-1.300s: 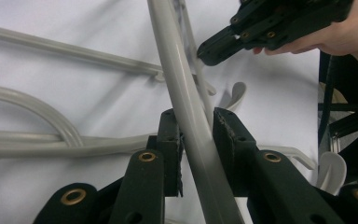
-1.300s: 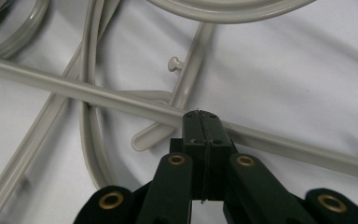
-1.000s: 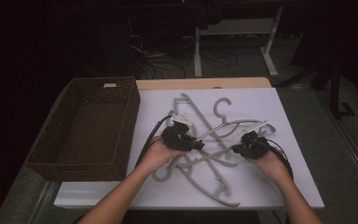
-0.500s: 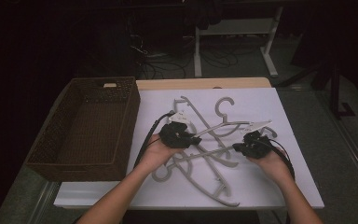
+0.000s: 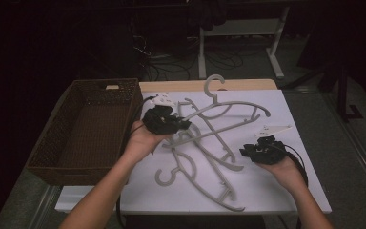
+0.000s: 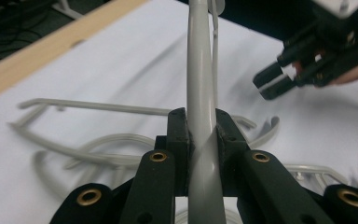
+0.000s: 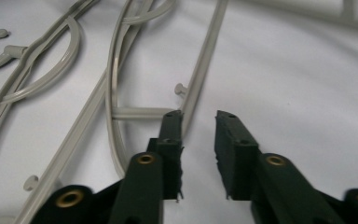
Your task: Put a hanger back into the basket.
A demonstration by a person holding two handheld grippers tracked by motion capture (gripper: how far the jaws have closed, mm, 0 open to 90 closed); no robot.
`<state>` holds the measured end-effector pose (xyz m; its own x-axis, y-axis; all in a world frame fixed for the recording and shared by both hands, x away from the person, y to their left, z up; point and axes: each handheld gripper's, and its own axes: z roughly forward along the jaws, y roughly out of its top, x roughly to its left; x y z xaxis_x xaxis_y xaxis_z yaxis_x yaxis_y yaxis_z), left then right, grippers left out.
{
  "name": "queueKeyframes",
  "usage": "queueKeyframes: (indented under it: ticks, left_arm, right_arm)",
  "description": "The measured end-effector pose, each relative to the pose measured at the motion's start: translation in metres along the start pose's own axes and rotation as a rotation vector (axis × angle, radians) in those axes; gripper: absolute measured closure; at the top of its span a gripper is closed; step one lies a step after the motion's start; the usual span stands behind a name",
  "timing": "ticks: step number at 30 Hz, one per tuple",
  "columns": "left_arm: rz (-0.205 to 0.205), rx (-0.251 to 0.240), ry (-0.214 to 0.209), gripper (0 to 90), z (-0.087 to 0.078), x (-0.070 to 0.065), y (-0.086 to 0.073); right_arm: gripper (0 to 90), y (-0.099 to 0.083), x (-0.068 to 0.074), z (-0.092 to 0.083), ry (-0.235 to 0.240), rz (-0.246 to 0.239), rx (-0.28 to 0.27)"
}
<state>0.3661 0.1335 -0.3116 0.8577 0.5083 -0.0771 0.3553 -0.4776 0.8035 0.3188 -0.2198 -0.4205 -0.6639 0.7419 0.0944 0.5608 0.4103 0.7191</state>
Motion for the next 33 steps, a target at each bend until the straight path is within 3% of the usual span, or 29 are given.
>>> queueKeyframes:
  ticks: [10,14,15,17,25,33]
  left_arm:
    - [-0.050,-0.036,0.066,79.7,-0.078,0.032,0.012]
    - [-0.065,-0.056,0.119,79.7,-0.115,0.046,0.009]
    - [-0.065,-0.056,0.119,79.7,-0.115,0.046,0.009]
    - [-0.080,-0.073,0.151,79.6,-0.143,0.055,0.001]
    - [-0.157,-0.130,0.236,79.6,-0.208,0.079,-0.037]
    - [-0.221,-0.105,0.341,79.7,-0.243,0.106,-0.088]
  right_arm:
    - [46.9,-0.015,-0.010,-0.008,-0.014,0.042,-0.023]
    - [40.9,-0.017,-0.012,-0.009,-0.030,0.043,-0.038]
    - [40.9,-0.017,-0.012,-0.009,-0.030,0.043,-0.038]
    - [38.8,-0.015,-0.012,-0.009,-0.035,0.047,-0.047]
    - [35.1,-0.015,-0.014,-0.007,-0.051,0.049,-0.041]
    - [33.7,-0.015,-0.016,-0.004,-0.059,0.051,-0.036]
